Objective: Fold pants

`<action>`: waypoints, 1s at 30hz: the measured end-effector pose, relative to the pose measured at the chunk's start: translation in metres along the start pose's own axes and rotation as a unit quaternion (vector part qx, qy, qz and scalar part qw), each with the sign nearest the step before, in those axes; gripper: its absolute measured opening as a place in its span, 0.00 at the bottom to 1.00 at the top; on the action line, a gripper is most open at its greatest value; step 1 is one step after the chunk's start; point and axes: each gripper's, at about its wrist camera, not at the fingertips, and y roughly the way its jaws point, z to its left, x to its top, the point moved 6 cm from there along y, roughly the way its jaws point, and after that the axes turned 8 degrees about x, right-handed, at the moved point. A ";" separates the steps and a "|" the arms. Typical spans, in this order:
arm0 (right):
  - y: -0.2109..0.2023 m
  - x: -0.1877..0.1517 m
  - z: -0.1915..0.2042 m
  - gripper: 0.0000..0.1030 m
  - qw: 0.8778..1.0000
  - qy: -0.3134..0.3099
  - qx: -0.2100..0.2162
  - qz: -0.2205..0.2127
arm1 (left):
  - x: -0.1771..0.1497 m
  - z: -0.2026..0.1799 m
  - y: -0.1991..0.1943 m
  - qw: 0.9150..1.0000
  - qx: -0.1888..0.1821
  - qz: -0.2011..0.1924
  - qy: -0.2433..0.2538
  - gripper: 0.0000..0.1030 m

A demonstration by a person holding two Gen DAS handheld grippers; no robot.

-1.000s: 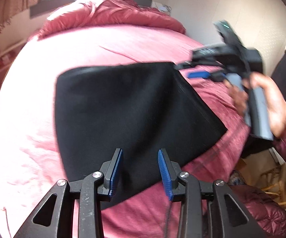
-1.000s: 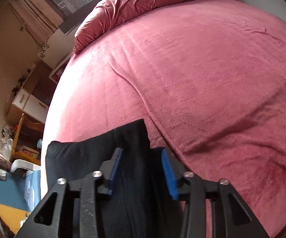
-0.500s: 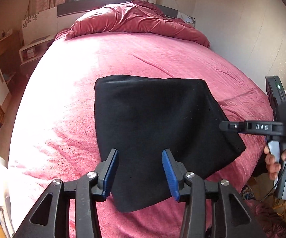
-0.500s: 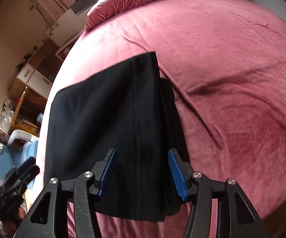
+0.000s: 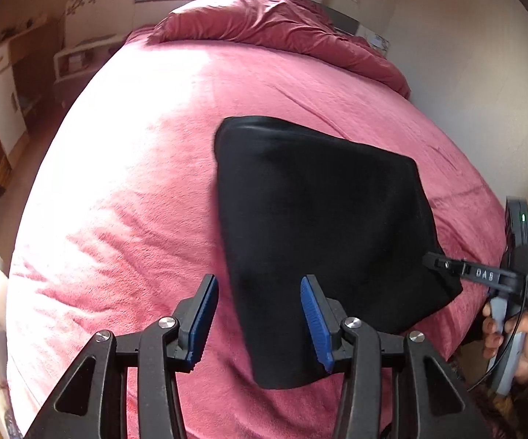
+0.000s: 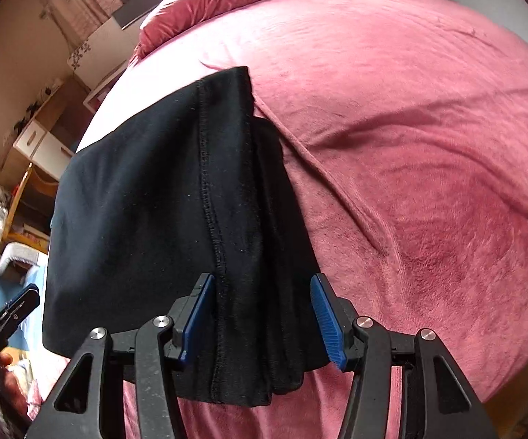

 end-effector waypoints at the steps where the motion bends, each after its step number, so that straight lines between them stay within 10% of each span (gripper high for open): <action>1: 0.001 -0.001 -0.002 0.53 1.000 0.002 0.003 -0.001 | 0.002 0.007 0.002 1.000 -0.005 0.004 -0.013 0.46; 8: 0.002 0.001 -0.017 0.59 1.000 0.003 0.026 0.002 | 0.018 0.044 0.017 0.992 -0.068 0.025 -0.099 0.66; 21: 0.020 0.034 -0.020 0.70 0.992 -0.040 0.105 0.060 | 0.023 0.021 0.071 0.984 -0.129 0.081 -0.093 0.79; 26: 0.034 0.035 -0.026 0.66 0.986 -0.023 0.143 0.088 | 0.014 0.017 0.087 0.969 -0.165 0.125 -0.134 0.78; 30: 0.031 0.036 -0.022 0.50 0.984 -0.020 0.154 0.087 | 0.010 0.011 0.089 0.960 -0.199 0.129 -0.145 0.57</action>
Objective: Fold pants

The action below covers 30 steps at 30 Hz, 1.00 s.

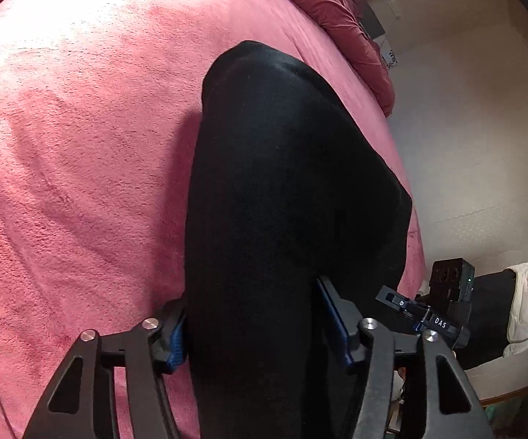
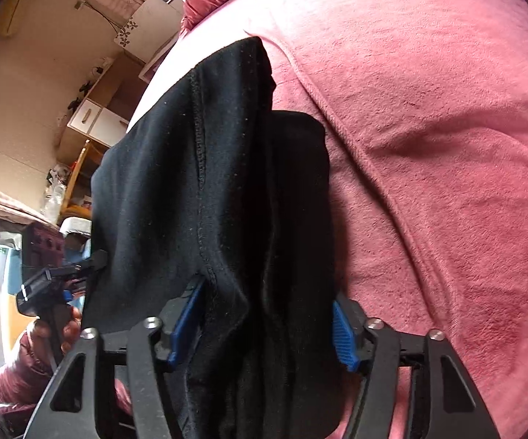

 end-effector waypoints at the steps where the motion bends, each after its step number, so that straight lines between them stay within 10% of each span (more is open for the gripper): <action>1: -0.002 -0.001 0.005 0.47 1.000 -0.004 0.000 -0.002 | -0.001 -0.003 -0.003 1.000 -0.007 -0.006 0.007 0.49; 15: 0.033 0.077 0.107 0.39 0.995 -0.090 0.039 -0.028 | 0.074 -0.001 -0.090 0.991 0.016 -0.117 0.056 0.39; 24: 0.106 0.138 0.112 0.39 0.995 -0.092 0.006 0.021 | 0.120 0.047 -0.065 0.990 0.103 -0.098 0.011 0.42; 30: 0.130 0.133 0.083 0.50 0.998 -0.053 0.016 0.025 | 0.108 0.065 -0.037 0.984 0.141 -0.106 0.010 0.62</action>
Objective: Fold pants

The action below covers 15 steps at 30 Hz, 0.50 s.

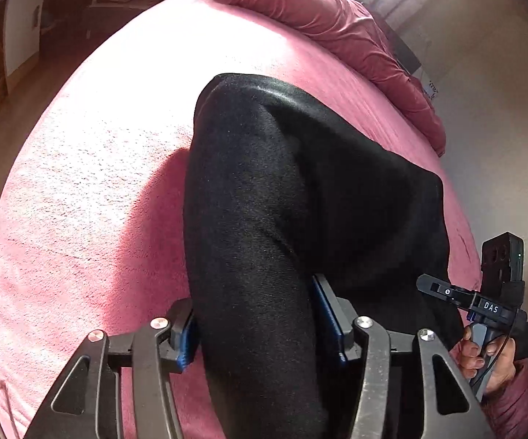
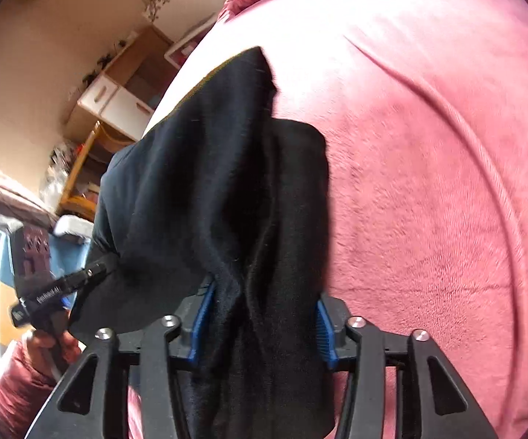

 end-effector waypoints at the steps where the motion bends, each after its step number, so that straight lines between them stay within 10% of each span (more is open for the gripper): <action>1: 0.000 -0.001 0.000 0.50 1.000 -0.003 -0.001 -0.004 | -0.001 0.002 0.001 1.000 -0.003 0.002 -0.010 0.62; 15: -0.024 0.003 0.046 0.70 0.985 -0.060 -0.153 -0.054 | -0.008 0.000 -0.052 0.993 0.099 -0.069 -0.009 0.63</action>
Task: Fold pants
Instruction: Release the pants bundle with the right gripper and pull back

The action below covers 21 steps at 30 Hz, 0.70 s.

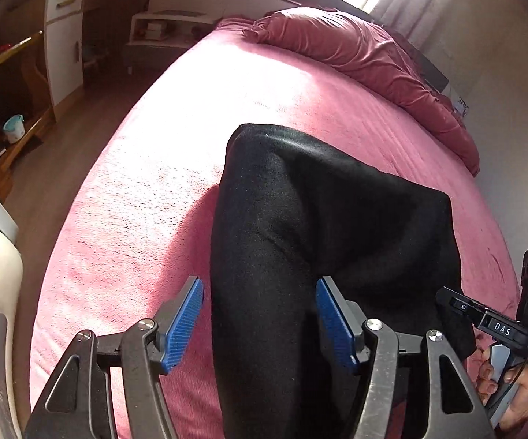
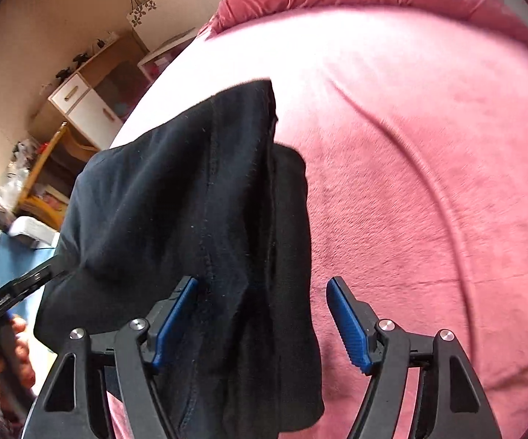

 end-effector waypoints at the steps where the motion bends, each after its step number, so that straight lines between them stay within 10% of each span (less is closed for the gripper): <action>1: -0.003 -0.001 0.002 0.70 1.000 -0.001 -0.005 -0.005 | -0.001 -0.002 -0.004 1.000 0.004 -0.007 0.001 0.63; 21: -0.071 -0.044 0.042 0.71 0.990 -0.032 -0.104 -0.085 | -0.042 -0.011 -0.080 0.994 0.053 -0.094 0.023 0.63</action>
